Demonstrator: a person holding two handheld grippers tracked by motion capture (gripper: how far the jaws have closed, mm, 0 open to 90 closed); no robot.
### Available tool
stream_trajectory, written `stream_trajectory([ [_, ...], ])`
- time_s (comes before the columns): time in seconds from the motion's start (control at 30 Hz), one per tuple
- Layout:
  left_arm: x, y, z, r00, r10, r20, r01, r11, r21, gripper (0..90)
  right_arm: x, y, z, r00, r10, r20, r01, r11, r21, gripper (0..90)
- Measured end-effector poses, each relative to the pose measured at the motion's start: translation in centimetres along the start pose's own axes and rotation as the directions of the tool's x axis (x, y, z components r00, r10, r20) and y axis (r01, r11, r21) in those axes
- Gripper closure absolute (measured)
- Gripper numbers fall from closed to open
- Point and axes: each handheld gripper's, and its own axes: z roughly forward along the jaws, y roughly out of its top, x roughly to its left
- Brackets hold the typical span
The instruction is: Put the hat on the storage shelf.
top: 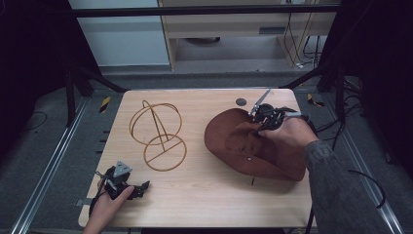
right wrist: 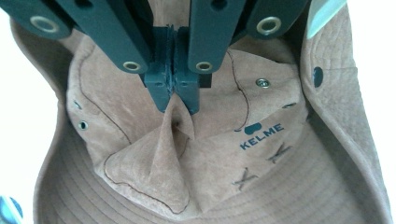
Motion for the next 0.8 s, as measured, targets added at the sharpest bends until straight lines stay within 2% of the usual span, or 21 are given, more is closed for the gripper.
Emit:
stream_trajectory([
  [0.27,0.0,0.0,0.0,1.0,0.0,0.0,0.0,1.0,0.0,0.0,0.6,0.3,-2.4,0.9999,-0.009,0.009,0.009,0.999,-0.047,88.8],
  [0.3,0.0,0.0,0.0,1.0,0.0,0.0,0.0,1.0,-0.001,0.0,0.8,0.5,-3.2,0.9997,-0.017,0.019,0.018,0.998,-0.057,88.8],
  [0.6,0.0,0.0,0.0,1.0,0.0,0.0,0.0,1.0,0.002,0.0,1.6,1.6,-6.2,0.9987,-0.026,0.043,0.031,0.994,-0.106,88.7],
  [0.63,0.0,0.0,0.0,1.0,0.0,0.0,0.0,1.0,0.002,0.0,1.8,2.0,-7.1,0.998,-0.028,0.056,0.035,0.993,-0.116,88.7],
  [0.8,0.0,0.0,0.0,1.0,0.001,0.0,-0.001,1.0,0.002,0.0,2.3,2.9,-8.8,0.997,-0.037,0.068,0.047,0.989,-0.137,88.8],
])
